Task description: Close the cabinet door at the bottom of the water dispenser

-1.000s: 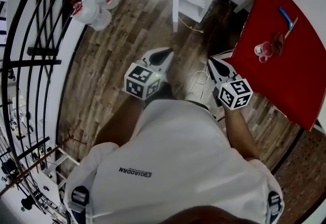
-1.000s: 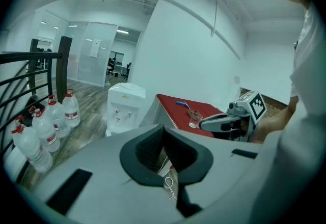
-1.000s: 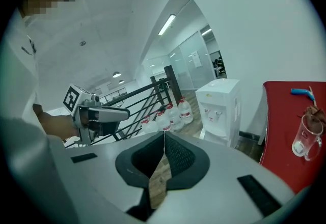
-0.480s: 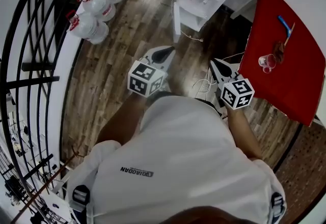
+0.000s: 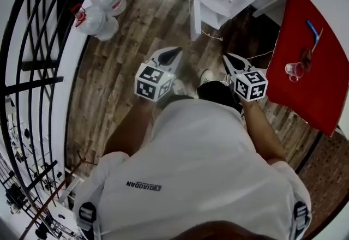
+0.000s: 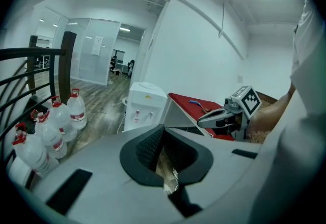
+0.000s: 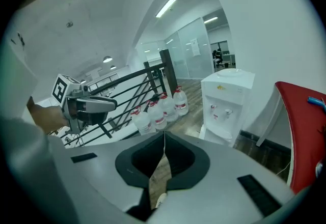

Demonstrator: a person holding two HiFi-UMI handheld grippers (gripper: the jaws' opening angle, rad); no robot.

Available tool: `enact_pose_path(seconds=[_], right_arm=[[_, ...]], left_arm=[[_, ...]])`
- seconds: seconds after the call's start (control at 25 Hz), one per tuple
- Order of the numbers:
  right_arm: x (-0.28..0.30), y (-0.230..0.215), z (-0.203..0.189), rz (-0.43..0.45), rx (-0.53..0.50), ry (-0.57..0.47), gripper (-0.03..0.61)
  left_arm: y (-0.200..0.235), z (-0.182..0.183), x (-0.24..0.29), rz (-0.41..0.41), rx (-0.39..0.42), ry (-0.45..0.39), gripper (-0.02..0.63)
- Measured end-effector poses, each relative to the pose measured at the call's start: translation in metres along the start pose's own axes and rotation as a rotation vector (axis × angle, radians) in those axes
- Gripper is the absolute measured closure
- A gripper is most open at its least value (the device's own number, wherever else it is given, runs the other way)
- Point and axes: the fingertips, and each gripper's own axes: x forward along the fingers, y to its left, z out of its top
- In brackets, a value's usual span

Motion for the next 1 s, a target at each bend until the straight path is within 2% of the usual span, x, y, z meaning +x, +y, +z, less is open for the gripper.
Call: enact_pose_path(seconds=[0.28, 0.56, 0.76, 0.84, 1.0], right_arm=[[0.051, -0.031, -0.028, 0.031, 0.044, 0.098, 0.555], [0.14, -0.084, -0.07, 0.017, 0.02, 0.21, 0.554], [0.206, -0.115, -0.1, -0.002, 0.016, 0.31, 0.549], [0.233, -0.127, -0.122, 0.001, 0.052, 0.359, 0.485], [0.282, -0.15, -0.163, -0.016, 0.077, 0.439, 0.46]], left_arm=[[0.019, -0.015, 0.028, 0.06, -0.048, 0.032, 0.617], [0.049, -0.043, 0.077, 0.136, -0.089, 0.128, 0.617], [0.077, -0.049, 0.118, 0.164, -0.125, 0.186, 0.617], [0.087, -0.058, 0.136, 0.172, -0.146, 0.204, 0.617], [0.101, -0.075, 0.165, 0.184, -0.163, 0.248, 0.617]])
